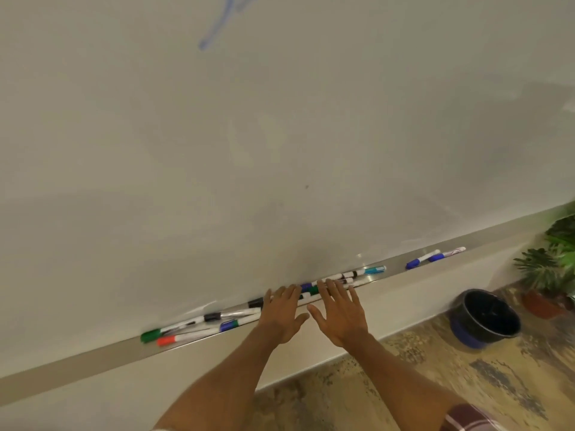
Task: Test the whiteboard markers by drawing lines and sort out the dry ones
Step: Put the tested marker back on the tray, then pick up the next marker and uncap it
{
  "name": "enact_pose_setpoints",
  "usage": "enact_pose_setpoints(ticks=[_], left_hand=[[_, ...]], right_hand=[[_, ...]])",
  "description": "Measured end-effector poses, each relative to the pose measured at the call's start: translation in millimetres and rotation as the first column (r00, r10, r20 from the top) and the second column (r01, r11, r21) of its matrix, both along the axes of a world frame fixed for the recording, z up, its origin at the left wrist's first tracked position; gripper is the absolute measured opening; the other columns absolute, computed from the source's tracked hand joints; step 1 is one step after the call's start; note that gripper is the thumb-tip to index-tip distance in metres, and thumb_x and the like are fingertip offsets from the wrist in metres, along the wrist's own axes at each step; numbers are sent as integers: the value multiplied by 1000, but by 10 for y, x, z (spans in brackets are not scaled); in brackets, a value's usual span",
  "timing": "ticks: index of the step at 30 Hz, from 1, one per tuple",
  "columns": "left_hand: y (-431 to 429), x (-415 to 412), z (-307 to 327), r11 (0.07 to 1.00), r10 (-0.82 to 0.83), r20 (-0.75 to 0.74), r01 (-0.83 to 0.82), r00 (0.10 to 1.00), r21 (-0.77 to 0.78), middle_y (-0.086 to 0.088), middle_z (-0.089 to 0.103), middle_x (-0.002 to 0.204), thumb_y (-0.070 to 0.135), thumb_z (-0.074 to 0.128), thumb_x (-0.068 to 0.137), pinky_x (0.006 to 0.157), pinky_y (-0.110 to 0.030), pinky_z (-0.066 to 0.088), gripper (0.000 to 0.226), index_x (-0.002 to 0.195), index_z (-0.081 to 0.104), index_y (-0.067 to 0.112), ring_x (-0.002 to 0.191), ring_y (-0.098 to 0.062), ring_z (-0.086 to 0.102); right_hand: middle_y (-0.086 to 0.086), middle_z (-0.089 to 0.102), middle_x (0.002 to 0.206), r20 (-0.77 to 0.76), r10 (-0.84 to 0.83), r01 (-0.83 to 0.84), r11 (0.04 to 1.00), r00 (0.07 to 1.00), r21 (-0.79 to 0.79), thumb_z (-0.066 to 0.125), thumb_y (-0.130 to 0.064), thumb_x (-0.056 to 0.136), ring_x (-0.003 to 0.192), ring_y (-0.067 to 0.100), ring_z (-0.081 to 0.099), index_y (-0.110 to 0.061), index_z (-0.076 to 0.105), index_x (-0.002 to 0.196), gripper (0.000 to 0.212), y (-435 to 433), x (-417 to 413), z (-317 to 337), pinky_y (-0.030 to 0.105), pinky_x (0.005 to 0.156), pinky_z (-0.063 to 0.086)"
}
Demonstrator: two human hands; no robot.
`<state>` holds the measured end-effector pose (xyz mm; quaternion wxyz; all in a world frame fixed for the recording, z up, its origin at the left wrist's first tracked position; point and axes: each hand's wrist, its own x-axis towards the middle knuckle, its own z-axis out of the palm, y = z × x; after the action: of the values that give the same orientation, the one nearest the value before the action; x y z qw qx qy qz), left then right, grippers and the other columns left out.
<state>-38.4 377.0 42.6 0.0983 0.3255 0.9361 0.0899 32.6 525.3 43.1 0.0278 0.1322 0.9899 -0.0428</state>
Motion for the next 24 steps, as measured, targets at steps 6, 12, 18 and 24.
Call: enact_pose_setpoints(ticks=[6, 12, 18, 24], left_hand=[[-795, 155, -100, 994, 91, -14, -92, 996, -53, 0, 2, 164, 56, 30, 101, 120, -48, -2, 67, 155, 10, 23, 150, -23, -2], [-1565, 231, -224, 970, 208, -5, -207, 978, -125, -1, -17, 162, 72, -1, 88, 119, -52, -10, 82, 156, -4, 27, 148, -26, -19], [-2204, 253, -363, 944, 321, 35, -317, 946, -91, 0, -23, 160, 83, -40, 46, 116, -50, -13, 127, 155, -7, 28, 147, -25, -22], [-2698, 190, -476, 918, 392, 41, -388, 919, -79, -1, -24, 160, 84, -39, 48, 116, -51, -11, 120, 152, -16, 28, 146, -22, -25]], right_hand=[[5, 59, 130, 0, 61, -61, 995, 998, -80, 13, -66, 92, 120, 25, 56, -22, 57, 130, 73, -756, -54, -124, 47, 100, 36], [0, 12, 155, 29, 201, -199, 978, 979, -57, -12, -76, 79, 144, 22, 13, -27, 17, 150, 91, -1443, -44, -177, 43, 113, 0], [4, 43, 146, 55, 225, -217, 968, 973, -126, 0, -72, 88, 133, 26, 42, -25, 42, 141, 83, -1972, -126, -336, 46, 107, 24], [0, 4, 160, -12, 374, -372, 920, 927, -125, -28, -78, 62, 147, 20, 0, -27, 5, 151, 108, -2417, -257, -378, 40, 116, -4]])
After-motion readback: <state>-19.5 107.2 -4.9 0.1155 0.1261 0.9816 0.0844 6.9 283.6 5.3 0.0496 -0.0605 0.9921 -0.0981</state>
